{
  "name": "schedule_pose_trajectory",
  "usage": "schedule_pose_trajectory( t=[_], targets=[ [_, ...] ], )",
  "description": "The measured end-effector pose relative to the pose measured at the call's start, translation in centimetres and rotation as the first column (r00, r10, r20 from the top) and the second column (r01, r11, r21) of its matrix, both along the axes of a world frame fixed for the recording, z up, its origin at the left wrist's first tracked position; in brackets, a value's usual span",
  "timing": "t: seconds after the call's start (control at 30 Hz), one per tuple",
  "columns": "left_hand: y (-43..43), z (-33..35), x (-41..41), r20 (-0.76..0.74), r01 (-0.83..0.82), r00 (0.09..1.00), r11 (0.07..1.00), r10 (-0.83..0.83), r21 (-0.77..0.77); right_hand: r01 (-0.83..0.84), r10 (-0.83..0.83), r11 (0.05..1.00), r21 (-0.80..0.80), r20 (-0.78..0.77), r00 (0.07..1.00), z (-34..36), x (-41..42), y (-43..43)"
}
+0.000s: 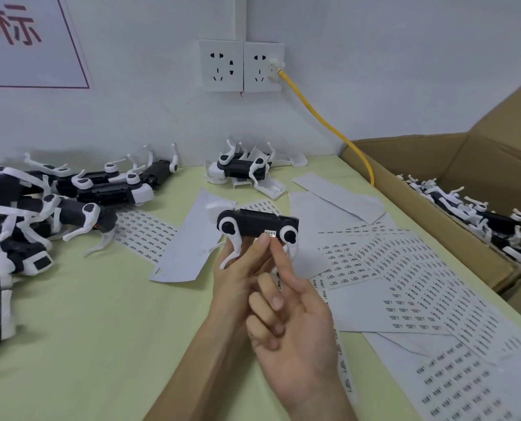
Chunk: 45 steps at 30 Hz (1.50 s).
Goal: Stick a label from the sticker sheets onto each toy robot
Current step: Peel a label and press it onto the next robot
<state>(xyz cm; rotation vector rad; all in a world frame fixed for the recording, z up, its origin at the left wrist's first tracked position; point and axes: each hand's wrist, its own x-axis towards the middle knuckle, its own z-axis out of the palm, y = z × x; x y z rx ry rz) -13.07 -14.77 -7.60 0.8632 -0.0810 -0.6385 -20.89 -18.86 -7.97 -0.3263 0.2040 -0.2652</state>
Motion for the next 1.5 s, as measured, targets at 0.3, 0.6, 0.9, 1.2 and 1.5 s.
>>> schedule_pose_trajectory(
  t=[0.3,0.6,0.9,1.2,1.5],
  targets=[
    [0.1,0.1,-0.1,0.014,-0.024,1.0,0.999,0.024,0.034,-0.001,0.001,1.0,-0.009,0.0,1.0,-0.1,-0.1,0.0],
    [0.0,-0.2,-0.1,-0.057,-0.067,0.996,0.996,0.07,0.056,0.037,-0.035,0.999,0.039,-0.033,0.999,0.0,0.0,0.0],
    [-0.4,-1.0,-0.1,-0.017,-0.139,0.99,0.983,0.141,0.117,0.111,-0.106,0.992,0.054,-0.091,0.99,0.3,0.0,0.2],
    [-0.9,-1.3,0.3,-0.018,-0.209,0.978,0.976,0.21,0.055,0.17,-0.185,0.975,-0.143,-0.102,0.977,0.4,-1.0,0.1],
    [-1.1,-1.7,0.3,0.063,-0.215,0.975,0.977,0.214,0.01,-0.155,-0.328,0.102,-0.983,-0.181,0.927,5.6,1.7,-9.9]
  ],
)
